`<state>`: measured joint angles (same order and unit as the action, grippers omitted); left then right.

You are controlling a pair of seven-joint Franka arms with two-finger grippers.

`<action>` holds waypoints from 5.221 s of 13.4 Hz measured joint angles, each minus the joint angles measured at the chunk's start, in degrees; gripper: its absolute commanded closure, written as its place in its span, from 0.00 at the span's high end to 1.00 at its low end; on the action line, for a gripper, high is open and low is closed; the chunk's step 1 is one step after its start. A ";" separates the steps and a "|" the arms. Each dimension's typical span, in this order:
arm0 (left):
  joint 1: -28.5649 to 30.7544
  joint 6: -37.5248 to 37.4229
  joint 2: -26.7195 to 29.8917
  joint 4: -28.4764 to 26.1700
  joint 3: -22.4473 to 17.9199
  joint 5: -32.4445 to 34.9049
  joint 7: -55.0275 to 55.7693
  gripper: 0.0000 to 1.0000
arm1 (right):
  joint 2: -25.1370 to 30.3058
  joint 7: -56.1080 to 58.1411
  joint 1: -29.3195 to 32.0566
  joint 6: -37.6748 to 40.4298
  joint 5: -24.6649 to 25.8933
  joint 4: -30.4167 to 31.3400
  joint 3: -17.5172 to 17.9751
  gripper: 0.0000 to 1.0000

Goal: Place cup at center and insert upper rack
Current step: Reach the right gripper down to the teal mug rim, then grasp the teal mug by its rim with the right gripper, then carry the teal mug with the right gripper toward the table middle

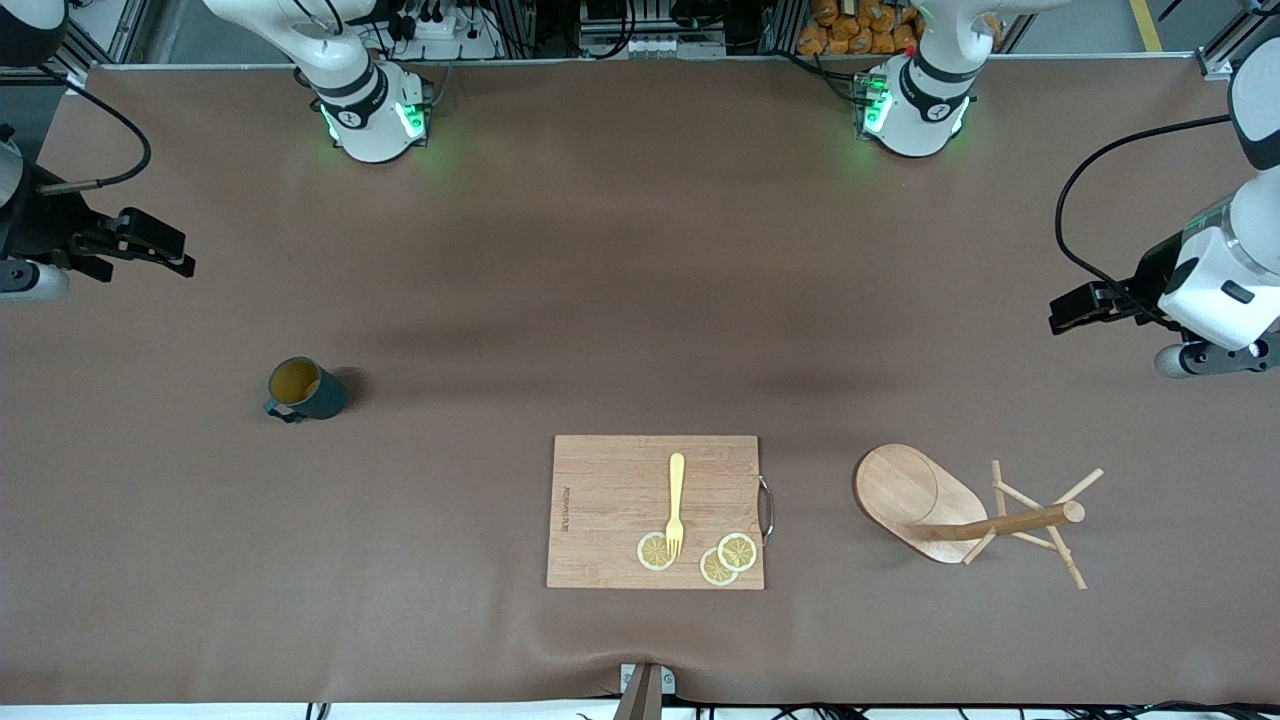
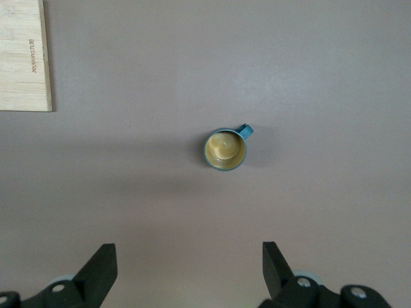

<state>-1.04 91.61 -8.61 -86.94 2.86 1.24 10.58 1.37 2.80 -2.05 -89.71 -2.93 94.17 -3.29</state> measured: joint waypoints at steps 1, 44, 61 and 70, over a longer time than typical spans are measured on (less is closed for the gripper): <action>-0.02 0.00 0.00 0.02 0.01 0.09 0.00 1.00 | -0.01 0.00 0.00 -0.08 0.17 0.00 0.00 1.00; -1.68 -0.23 0.24 1.49 3.64 0.31 5.20 1.00 | -27.77 0.00 -1.58 -25.62 0.66 13.57 0.07 0.96; 0.02 -0.23 0.25 1.71 3.24 0.32 1.89 1.00 | -28.49 -1.41 -2.52 -25.92 0.33 12.23 0.10 0.00; 4.12 0.26 0.50 2.10 3.15 -0.71 0.51 1.00 | -26.79 -28.23 -20.35 -23.13 -4.60 7.58 1.84 0.00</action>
<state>3.08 91.86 -8.11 -84.83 6.01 0.53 11.09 -25.42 -25.43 -22.40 -112.84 -7.53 101.75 -1.46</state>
